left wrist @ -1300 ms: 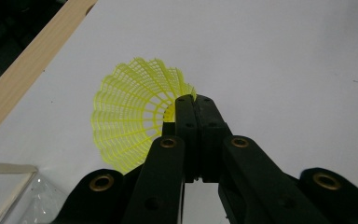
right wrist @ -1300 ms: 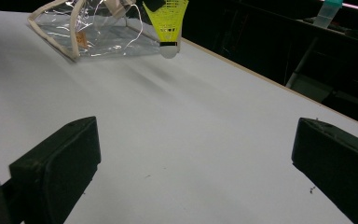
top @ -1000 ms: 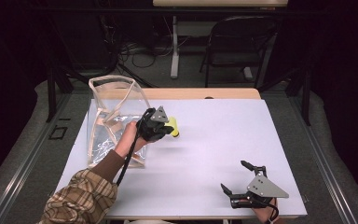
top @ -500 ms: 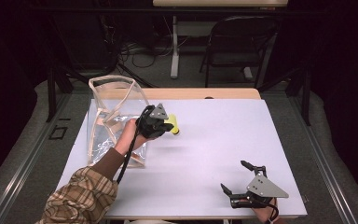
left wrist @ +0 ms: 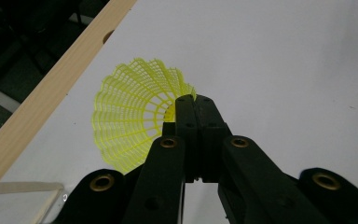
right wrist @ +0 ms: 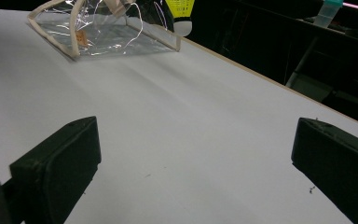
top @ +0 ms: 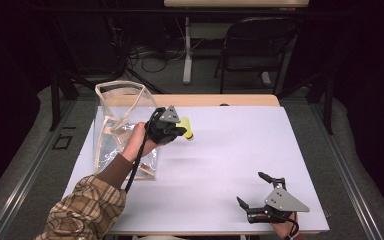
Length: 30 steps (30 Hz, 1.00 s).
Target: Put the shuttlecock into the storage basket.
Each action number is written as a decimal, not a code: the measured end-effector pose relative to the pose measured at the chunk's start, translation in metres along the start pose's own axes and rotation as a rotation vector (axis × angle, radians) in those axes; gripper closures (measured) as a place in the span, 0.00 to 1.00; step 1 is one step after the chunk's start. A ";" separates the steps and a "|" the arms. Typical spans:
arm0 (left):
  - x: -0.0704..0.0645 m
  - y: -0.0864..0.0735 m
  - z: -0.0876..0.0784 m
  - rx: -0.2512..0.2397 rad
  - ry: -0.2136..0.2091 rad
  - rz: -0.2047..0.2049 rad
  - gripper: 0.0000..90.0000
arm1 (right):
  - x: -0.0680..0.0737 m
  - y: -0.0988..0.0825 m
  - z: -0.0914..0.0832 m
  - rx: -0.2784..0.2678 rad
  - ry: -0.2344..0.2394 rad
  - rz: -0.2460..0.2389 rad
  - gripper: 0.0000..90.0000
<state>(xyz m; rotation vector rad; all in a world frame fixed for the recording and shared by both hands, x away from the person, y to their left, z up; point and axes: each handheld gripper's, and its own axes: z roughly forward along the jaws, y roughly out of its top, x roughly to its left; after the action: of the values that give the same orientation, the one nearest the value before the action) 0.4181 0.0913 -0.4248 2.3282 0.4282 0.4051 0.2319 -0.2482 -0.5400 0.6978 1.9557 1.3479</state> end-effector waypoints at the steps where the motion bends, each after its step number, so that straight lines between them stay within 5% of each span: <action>1: 0.000 0.001 -0.001 0.001 0.000 0.004 1.00 | 0.000 0.000 0.000 0.002 0.000 0.001 0.01; 30: 0.013 0.029 -0.018 -0.036 0.016 0.025 1.00 | 0.000 0.000 0.000 0.001 -0.002 -0.003 0.01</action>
<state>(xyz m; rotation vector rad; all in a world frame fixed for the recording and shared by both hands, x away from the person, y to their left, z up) 0.4276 0.0876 -0.3904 2.2984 0.3969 0.4396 0.2320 -0.2486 -0.5400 0.6965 1.9555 1.3442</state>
